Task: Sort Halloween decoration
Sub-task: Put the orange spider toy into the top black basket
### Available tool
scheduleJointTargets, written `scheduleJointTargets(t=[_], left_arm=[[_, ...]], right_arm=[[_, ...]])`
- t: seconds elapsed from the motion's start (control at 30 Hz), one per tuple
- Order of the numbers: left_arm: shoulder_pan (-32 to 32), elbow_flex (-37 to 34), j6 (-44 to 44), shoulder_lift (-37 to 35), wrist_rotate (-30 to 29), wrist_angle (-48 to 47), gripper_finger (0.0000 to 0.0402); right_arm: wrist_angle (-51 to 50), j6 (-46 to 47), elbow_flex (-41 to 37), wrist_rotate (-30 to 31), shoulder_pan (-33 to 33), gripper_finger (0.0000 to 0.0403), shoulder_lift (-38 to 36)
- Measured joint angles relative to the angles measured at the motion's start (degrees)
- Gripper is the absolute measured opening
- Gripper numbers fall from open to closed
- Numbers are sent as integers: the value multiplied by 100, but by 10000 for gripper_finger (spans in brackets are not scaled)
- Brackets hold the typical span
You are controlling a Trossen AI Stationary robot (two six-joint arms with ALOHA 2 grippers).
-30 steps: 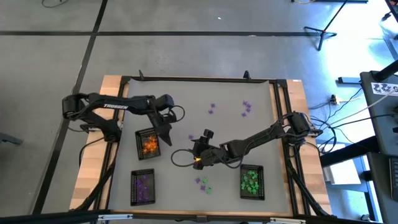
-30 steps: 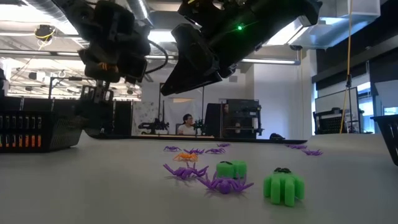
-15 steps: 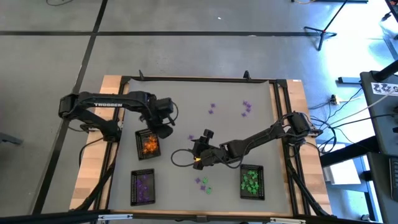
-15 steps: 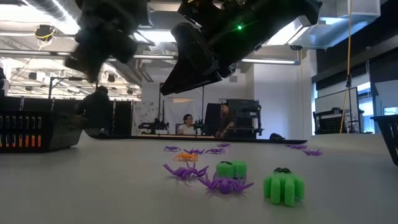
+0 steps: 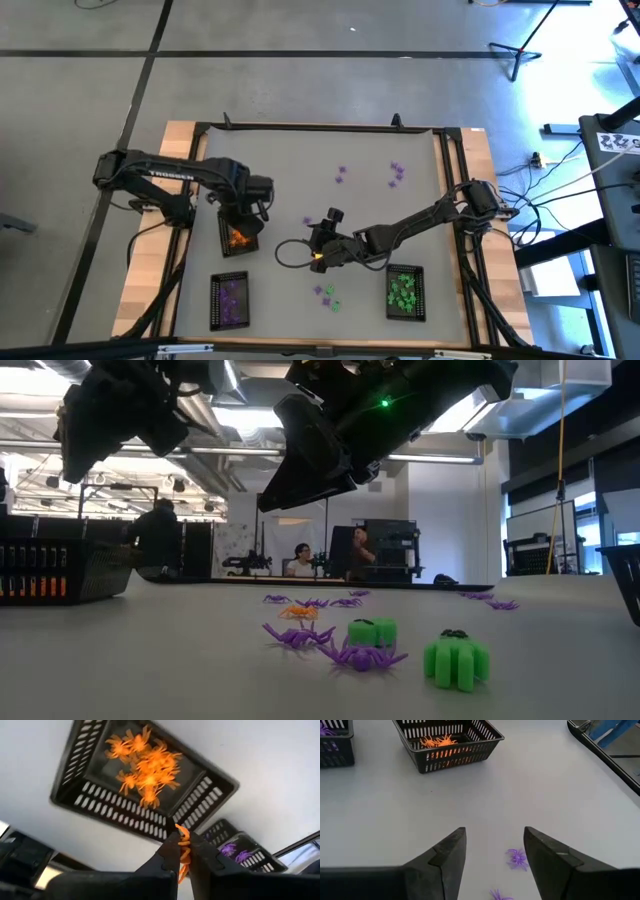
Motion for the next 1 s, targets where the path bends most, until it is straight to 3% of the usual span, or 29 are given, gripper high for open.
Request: scheduleJointTargets(t=[0.43,0.67,0.83,1.0], left_arm=[[-37,0,-25,2,-51,410,17],[-84,0,-890,6,-447,624,17],[-214,-4,-1174,7,-1215,609,17],[-188,-7,-1430,7,-831,592,20]], right_arm=[[-4,2,0,-108,4,199,0],[-12,2,0,-109,2,199,0],[-44,-22,0,-109,0,199,0],[-50,-22,0,-111,0,199,0]])
